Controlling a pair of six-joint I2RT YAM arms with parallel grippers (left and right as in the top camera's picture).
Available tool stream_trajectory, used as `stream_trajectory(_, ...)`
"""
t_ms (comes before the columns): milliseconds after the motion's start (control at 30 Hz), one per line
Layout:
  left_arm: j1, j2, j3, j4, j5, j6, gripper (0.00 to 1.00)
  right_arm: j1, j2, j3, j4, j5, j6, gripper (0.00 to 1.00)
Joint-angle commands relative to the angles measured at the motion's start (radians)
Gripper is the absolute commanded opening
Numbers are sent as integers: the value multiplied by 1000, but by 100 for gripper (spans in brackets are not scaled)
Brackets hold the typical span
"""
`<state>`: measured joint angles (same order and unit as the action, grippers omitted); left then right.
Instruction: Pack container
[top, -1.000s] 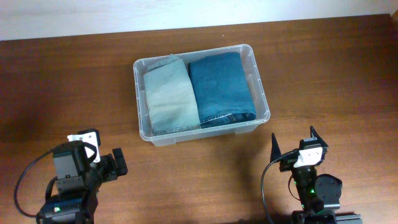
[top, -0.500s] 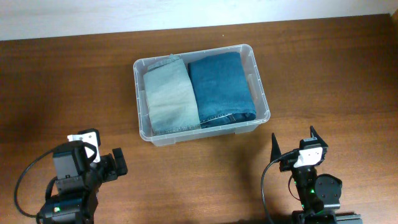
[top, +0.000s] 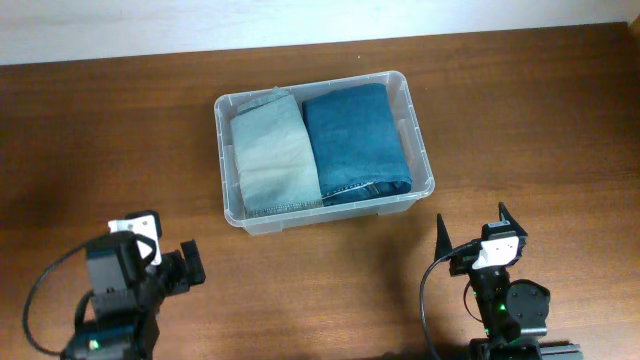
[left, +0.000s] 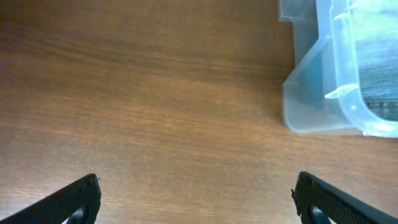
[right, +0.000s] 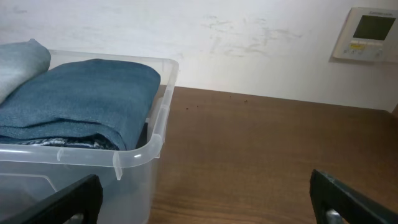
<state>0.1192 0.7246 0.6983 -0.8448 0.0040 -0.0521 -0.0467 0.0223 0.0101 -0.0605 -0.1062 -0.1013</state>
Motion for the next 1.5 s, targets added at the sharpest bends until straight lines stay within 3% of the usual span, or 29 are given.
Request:
stream_trajectory(0,2,-131,-116,90,-16,0,100,1,-11,-5,-6,-14,5,99)
stream_trajectory(133,2,-357,-354,398,82,1,99,1,-11,-5,-6,-14,5,98)
stream_trajectory(267,2,-525,-516,598,132,0,99,1,-11,-5,-6,-14,5,98)
stream_trajectory(533,1,-597,-694,974,145,23,99,1,-11,-5,-6,-14,5,99)
stream_trajectory(700,2,-652,-690,919,142,97,99,1,-11,-5,-6,-14,5,98)
stream_trajectory(900,-14,-720,-690,777,131,98,99,1,-11,-5,-6,-14,5,98)
stream_trajectory(1467,-42,-719,-690,779,131,98,99,1,-11,-5,-6,-14,5,98)
